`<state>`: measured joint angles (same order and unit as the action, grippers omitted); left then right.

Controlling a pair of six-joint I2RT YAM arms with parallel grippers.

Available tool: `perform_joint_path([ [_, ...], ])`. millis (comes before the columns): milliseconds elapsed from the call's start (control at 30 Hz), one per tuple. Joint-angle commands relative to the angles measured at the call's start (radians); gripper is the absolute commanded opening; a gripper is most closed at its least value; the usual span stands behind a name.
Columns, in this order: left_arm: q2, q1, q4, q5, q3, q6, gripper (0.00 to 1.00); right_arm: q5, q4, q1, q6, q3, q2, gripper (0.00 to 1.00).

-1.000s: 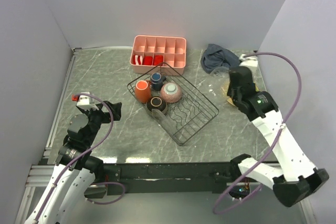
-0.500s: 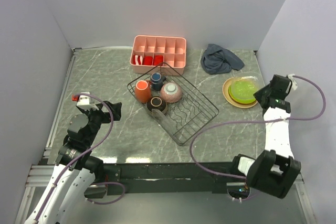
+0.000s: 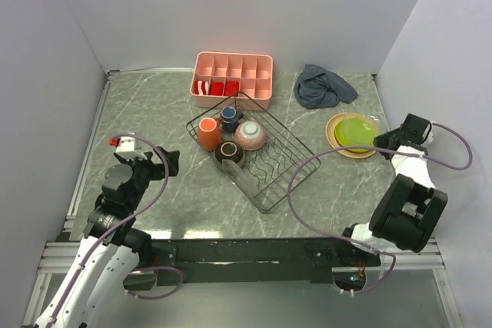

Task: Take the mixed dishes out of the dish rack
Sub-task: Place the plate at the center of the board.

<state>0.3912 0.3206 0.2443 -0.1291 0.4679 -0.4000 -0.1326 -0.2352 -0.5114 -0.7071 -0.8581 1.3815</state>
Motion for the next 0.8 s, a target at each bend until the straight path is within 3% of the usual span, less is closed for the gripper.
perform_joint_path([
  [0,0.012,0.003,-0.037,0.009,0.025,0.026,0.99,-0.03,0.083,-0.013,-0.018,-0.004,0.057,0.04],
  [233,0.024,0.0,-0.034,0.014,0.028,0.027,0.99,-0.076,0.089,-0.013,0.011,-0.013,0.152,0.14],
  [400,0.028,0.002,-0.033,0.016,0.029,0.029,0.99,-0.053,0.08,-0.013,0.035,-0.013,0.154,0.31],
  [600,0.028,0.002,-0.037,0.023,0.028,0.029,0.99,-0.029,0.05,-0.012,0.063,-0.027,0.113,0.48],
  [767,0.029,0.002,-0.039,0.034,0.028,0.032,0.99,-0.015,0.017,-0.003,0.06,-0.003,0.036,0.54],
])
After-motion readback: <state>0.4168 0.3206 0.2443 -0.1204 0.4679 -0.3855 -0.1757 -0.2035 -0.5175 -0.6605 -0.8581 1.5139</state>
